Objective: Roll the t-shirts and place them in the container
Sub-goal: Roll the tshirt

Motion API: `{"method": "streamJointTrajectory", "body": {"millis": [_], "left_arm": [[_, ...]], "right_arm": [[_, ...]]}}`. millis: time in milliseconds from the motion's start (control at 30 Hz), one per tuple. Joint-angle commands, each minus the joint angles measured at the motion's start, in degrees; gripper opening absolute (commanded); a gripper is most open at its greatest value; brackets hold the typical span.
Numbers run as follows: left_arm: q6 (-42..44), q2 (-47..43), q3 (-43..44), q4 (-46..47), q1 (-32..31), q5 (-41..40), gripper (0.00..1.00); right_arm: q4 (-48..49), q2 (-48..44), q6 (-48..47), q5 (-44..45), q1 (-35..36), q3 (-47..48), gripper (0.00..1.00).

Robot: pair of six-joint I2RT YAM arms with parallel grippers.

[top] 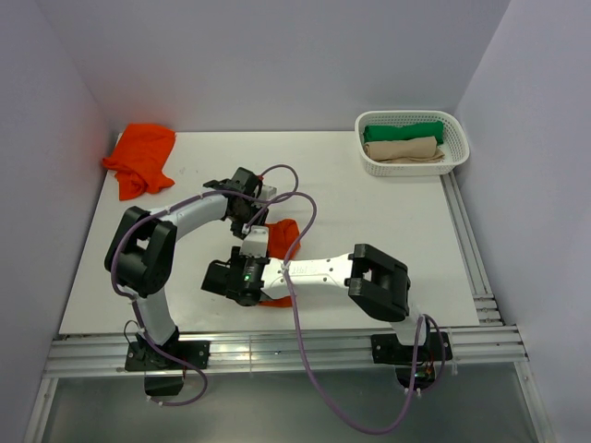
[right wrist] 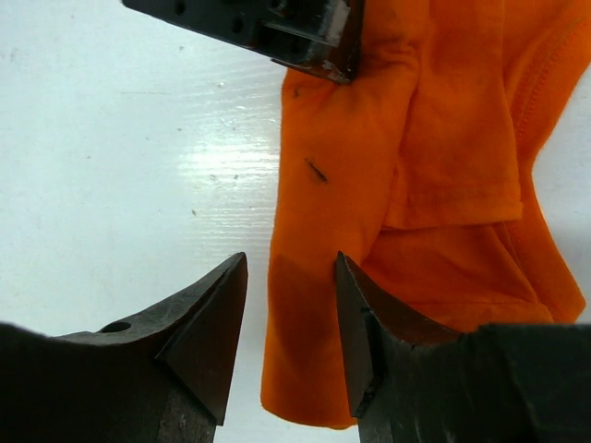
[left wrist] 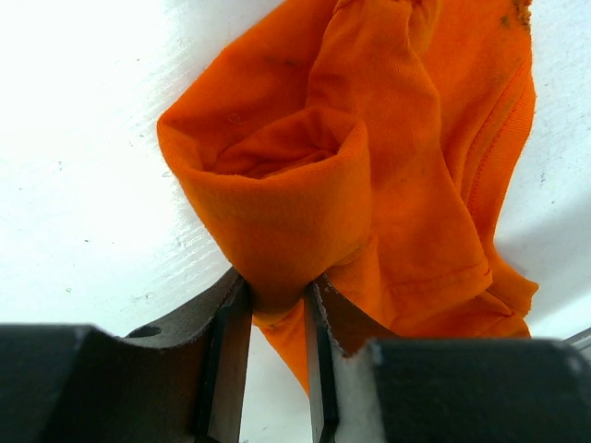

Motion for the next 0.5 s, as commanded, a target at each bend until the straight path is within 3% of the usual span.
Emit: {"method": "streamJointTrajectory", "body": {"millis": [0,467], "left_arm": [[0.4,1.9,0.6,0.4,-0.3,-3.6,0.31],[0.6,2.6,0.9,0.3,-0.7,-3.3,0.32]], "right_arm": [[3.8,-1.6,-1.6,3.3,0.3,1.2,0.50],[0.9,3.1,1.8,0.4,-0.9,0.5,0.51]]}}
